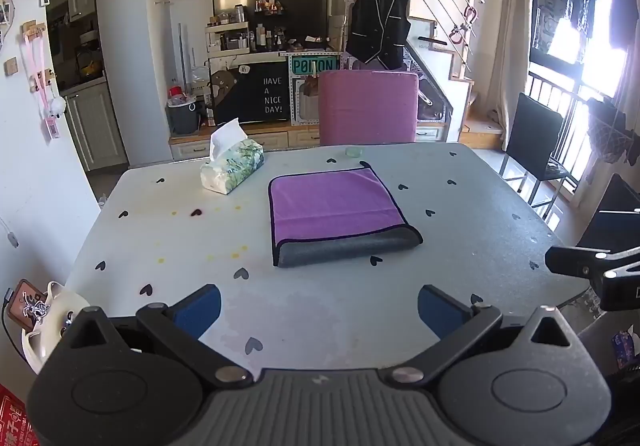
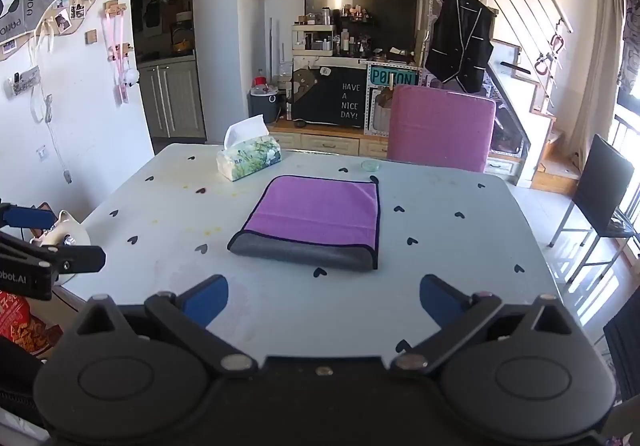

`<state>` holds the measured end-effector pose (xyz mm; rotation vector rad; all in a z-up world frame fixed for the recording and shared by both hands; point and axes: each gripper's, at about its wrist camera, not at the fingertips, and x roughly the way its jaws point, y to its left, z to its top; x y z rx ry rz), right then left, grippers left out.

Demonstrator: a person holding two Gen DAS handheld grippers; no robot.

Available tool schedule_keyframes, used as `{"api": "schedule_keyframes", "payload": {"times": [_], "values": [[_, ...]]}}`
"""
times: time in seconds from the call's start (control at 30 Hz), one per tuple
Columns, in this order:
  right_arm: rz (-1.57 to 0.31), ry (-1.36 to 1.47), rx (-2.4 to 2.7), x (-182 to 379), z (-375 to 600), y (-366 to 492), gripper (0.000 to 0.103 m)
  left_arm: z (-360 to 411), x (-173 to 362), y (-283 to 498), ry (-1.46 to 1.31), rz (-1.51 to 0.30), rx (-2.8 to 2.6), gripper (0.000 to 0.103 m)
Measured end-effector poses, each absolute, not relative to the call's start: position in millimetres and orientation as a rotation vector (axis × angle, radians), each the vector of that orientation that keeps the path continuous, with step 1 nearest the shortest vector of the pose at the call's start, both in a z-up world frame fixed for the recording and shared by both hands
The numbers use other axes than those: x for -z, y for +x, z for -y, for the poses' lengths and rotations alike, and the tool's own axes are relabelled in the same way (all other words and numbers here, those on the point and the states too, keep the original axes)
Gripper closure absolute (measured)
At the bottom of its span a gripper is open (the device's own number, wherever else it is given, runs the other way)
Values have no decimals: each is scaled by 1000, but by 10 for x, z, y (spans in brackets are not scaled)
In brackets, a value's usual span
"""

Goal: Fold towel

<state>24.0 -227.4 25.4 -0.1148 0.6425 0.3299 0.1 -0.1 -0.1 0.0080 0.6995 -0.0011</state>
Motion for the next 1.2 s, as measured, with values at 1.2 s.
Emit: {"api": "schedule_keyframes", "payload": {"times": [1.2], "values": [[-643, -114, -330, -268, 2272, 260, 1, 5, -54, 53, 5, -698, 7, 0]]}}
